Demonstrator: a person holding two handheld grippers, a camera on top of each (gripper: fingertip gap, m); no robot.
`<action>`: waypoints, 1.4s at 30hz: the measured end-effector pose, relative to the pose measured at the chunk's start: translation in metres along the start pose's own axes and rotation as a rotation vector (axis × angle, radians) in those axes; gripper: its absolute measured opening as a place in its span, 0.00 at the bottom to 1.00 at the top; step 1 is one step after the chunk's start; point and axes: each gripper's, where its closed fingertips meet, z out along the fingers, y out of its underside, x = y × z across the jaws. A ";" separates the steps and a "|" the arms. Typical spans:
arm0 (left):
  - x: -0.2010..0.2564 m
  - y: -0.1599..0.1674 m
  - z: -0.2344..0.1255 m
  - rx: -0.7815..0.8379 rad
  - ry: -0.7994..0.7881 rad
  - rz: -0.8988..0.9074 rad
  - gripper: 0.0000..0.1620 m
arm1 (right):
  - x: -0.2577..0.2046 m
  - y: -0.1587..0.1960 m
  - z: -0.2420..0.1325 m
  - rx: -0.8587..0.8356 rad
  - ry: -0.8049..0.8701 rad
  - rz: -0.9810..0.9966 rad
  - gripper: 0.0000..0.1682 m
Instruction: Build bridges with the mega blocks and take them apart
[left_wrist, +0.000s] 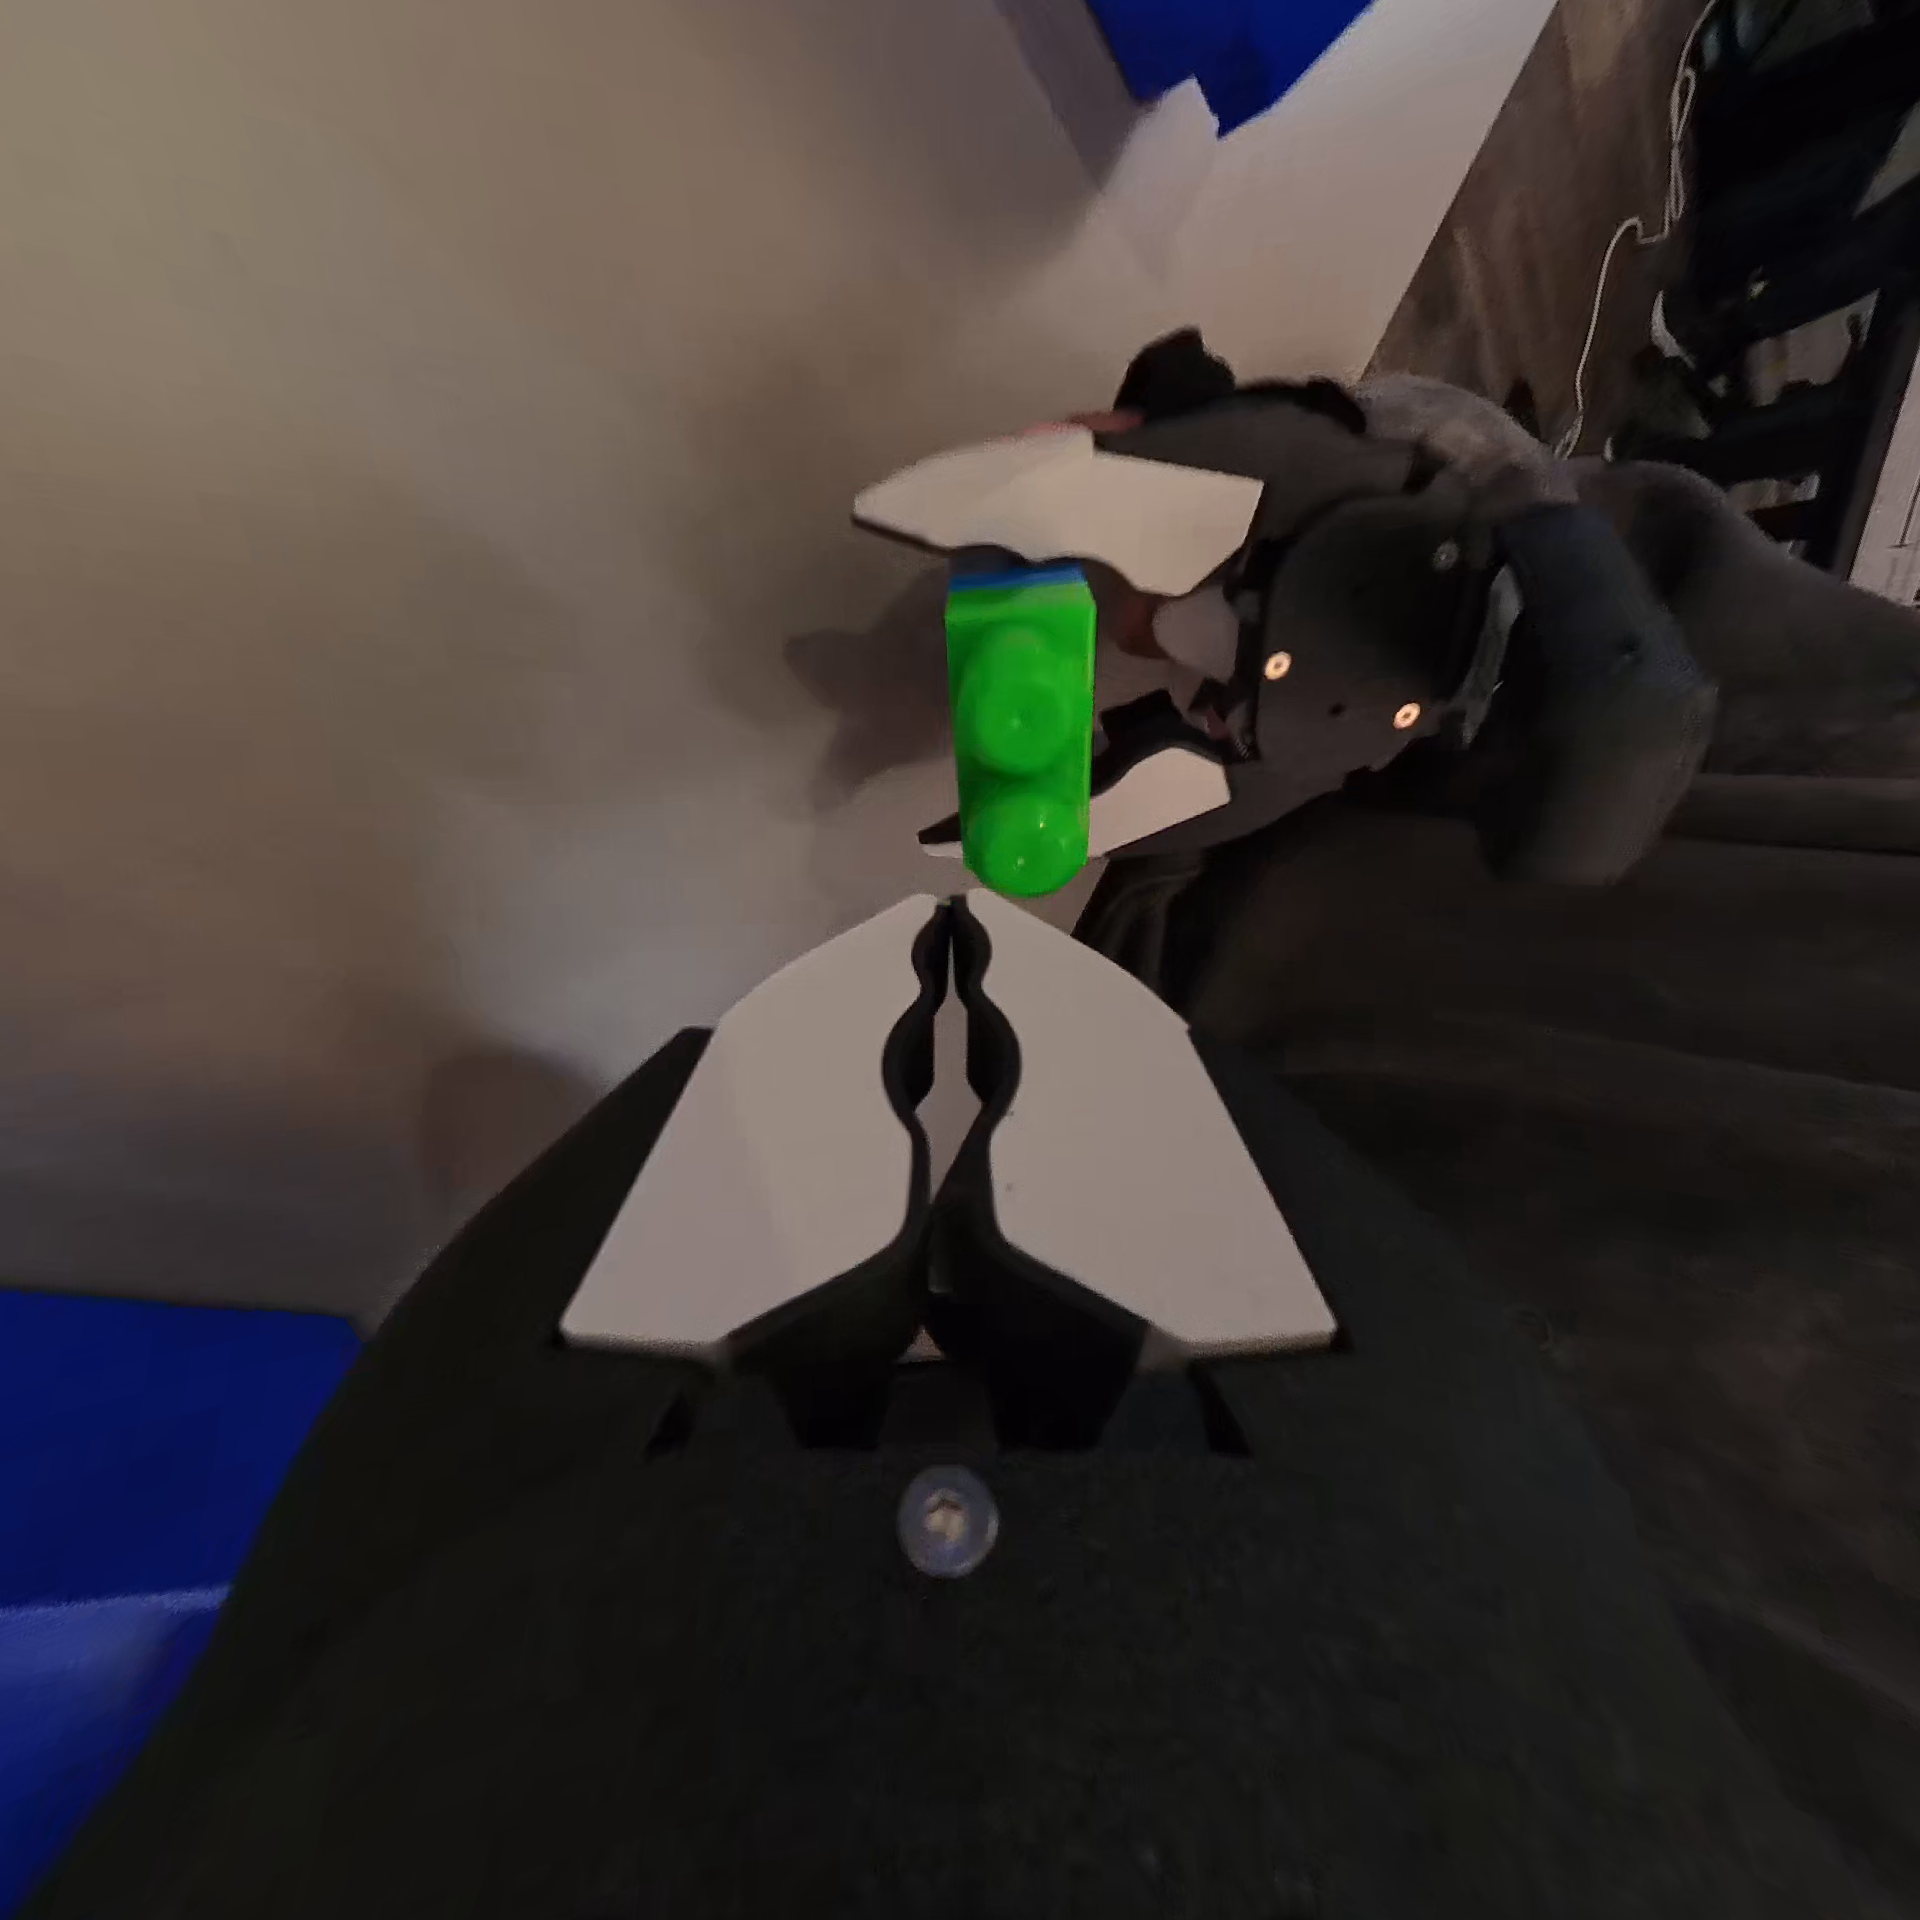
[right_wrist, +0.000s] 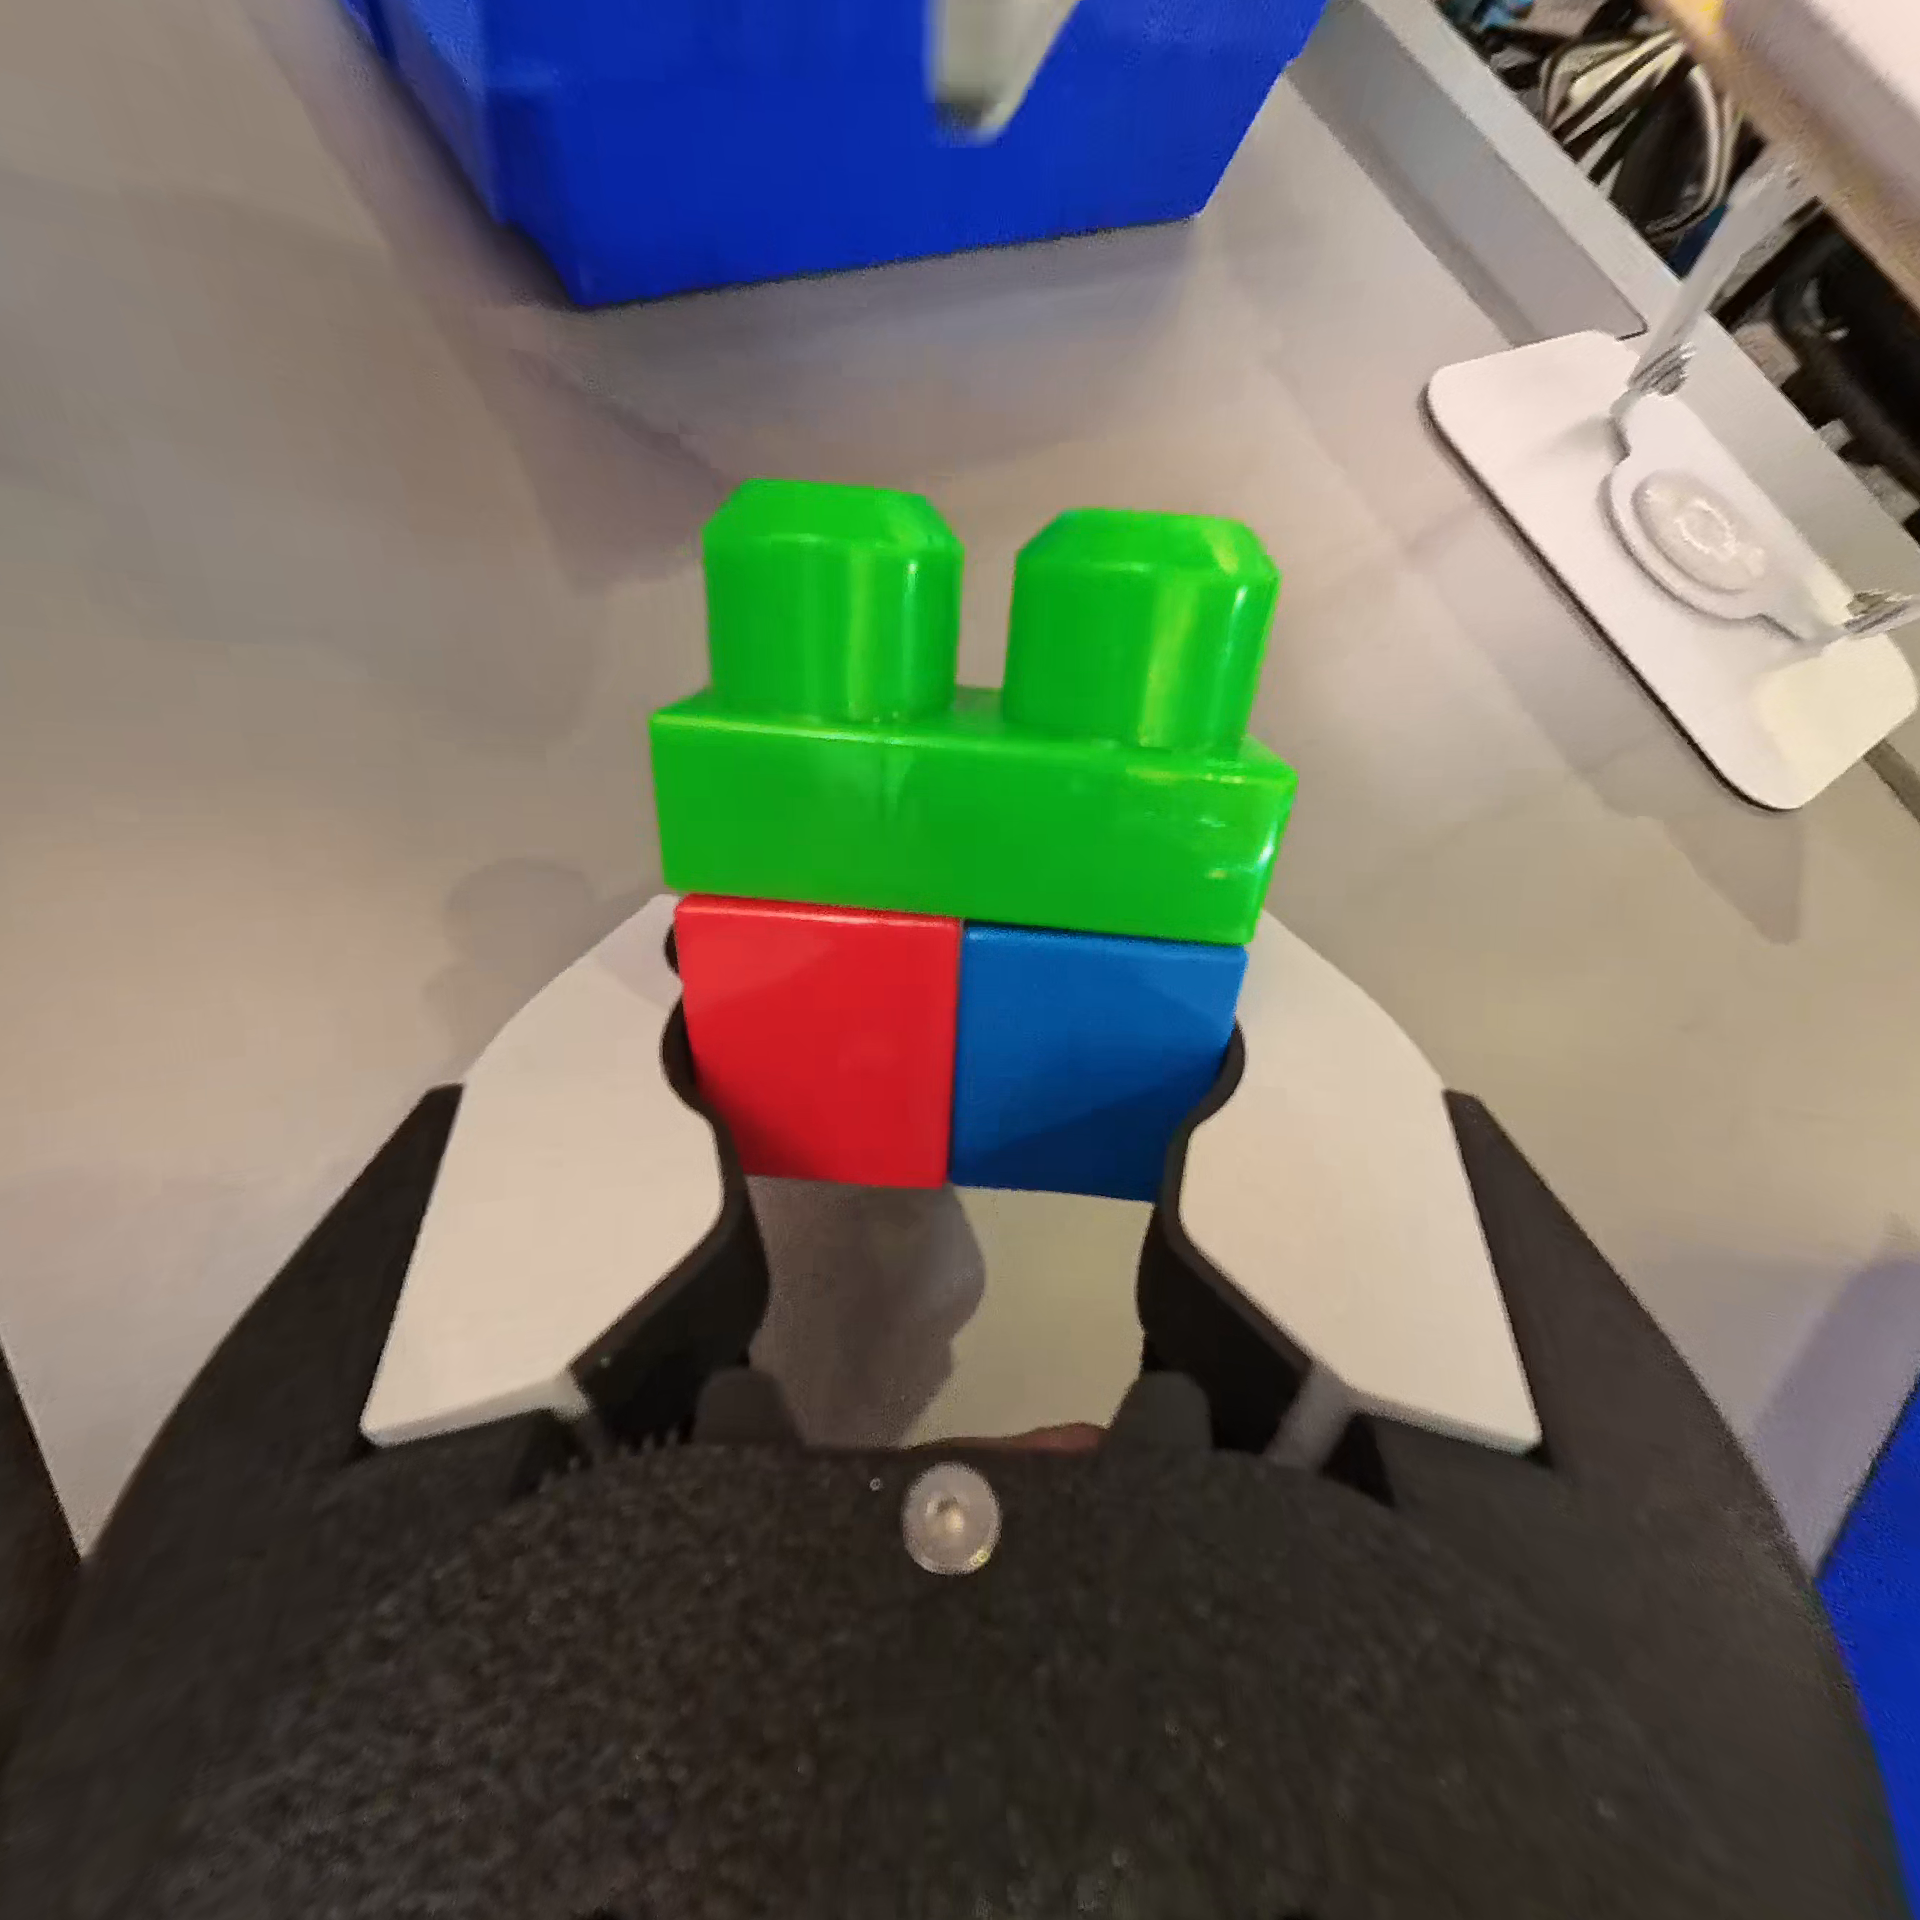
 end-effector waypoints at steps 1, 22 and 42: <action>0.002 0.004 0.007 -0.010 0.002 0.000 0.05 | 0.002 0.000 0.000 0.000 0.010 0.004 0.54; 0.013 -0.022 0.062 0.119 -0.075 0.062 0.22 | 0.014 -0.012 -0.002 0.034 0.093 0.118 0.54; 0.003 -0.044 -0.046 0.393 -0.112 0.041 0.22 | 0.027 0.017 -0.003 -0.037 0.094 0.110 0.54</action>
